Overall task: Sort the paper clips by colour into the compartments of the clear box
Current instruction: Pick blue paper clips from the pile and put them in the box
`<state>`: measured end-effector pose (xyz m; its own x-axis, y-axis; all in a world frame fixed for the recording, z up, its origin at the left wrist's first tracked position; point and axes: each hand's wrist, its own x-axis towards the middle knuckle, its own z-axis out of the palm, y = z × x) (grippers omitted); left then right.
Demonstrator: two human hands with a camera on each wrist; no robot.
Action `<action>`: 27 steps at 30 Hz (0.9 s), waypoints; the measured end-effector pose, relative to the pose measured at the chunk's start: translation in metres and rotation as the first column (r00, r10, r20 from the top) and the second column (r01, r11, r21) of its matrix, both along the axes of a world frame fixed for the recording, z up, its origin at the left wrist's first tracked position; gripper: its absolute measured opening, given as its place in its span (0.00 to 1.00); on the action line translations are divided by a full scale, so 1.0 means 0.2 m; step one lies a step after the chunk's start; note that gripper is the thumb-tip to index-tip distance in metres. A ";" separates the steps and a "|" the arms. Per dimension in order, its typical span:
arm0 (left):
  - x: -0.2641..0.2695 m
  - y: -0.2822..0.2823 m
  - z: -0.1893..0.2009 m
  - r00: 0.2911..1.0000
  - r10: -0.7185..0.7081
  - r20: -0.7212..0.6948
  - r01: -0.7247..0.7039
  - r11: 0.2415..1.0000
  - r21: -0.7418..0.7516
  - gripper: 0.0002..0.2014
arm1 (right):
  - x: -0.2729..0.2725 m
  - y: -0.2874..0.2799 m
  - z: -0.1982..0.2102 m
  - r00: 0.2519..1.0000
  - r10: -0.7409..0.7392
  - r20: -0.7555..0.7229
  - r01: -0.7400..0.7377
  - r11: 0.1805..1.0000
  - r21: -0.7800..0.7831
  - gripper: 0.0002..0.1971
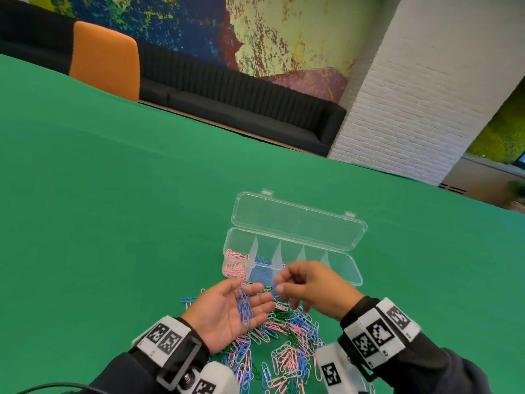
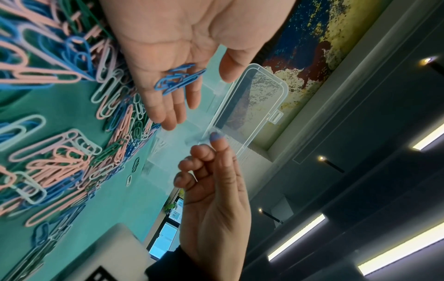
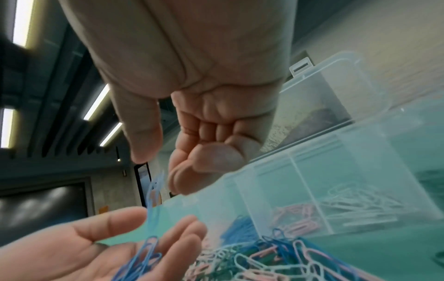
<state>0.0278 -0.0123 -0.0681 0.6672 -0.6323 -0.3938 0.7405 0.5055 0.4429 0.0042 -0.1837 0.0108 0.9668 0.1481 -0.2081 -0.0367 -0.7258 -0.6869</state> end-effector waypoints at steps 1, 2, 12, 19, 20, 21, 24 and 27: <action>0.00 0.00 0.00 1.000 0.001 -0.011 -0.001 1.000 -0.010 0.21 | 0.00 0.00 0.01 1.000 -0.021 0.014 0.020 0.999 0.038 0.03; 0.00 0.00 0.01 1.000 0.003 -0.019 -0.003 1.000 -0.020 0.22 | 0.00 -0.01 0.01 0.999 -0.036 0.031 0.035 0.999 0.030 0.03; -0.02 0.00 0.03 0.999 -0.001 -0.034 -0.002 0.997 -0.077 0.22 | -0.04 -0.13 -0.11 0.993 0.073 -0.094 -0.114 0.806 -0.581 0.09; 0.00 0.00 0.00 1.000 -0.016 -0.021 0.015 0.998 -0.065 0.21 | -0.01 -0.11 -0.15 0.990 0.071 -0.123 -0.132 0.779 -0.613 0.11; 0.00 0.00 0.00 1.000 -0.017 -0.019 0.016 0.998 -0.066 0.21 | 0.00 -0.10 -0.16 0.990 0.067 -0.125 -0.131 0.770 -0.625 0.14; 0.00 0.00 0.00 1.000 -0.018 -0.016 0.017 0.998 -0.063 0.21 | 0.00 -0.10 -0.16 0.990 0.064 -0.125 -0.130 0.759 -0.639 0.15; 0.01 0.00 -0.01 1.000 -0.023 -0.016 0.022 0.998 -0.063 0.21 | 0.01 -0.09 -0.17 0.989 0.067 -0.130 -0.137 0.746 -0.652 0.16; 0.01 0.00 -0.02 1.000 -0.024 -0.012 0.023 0.998 -0.063 0.21 | 0.01 -0.09 -0.17 0.990 0.086 -0.113 -0.139 0.760 -0.635 0.17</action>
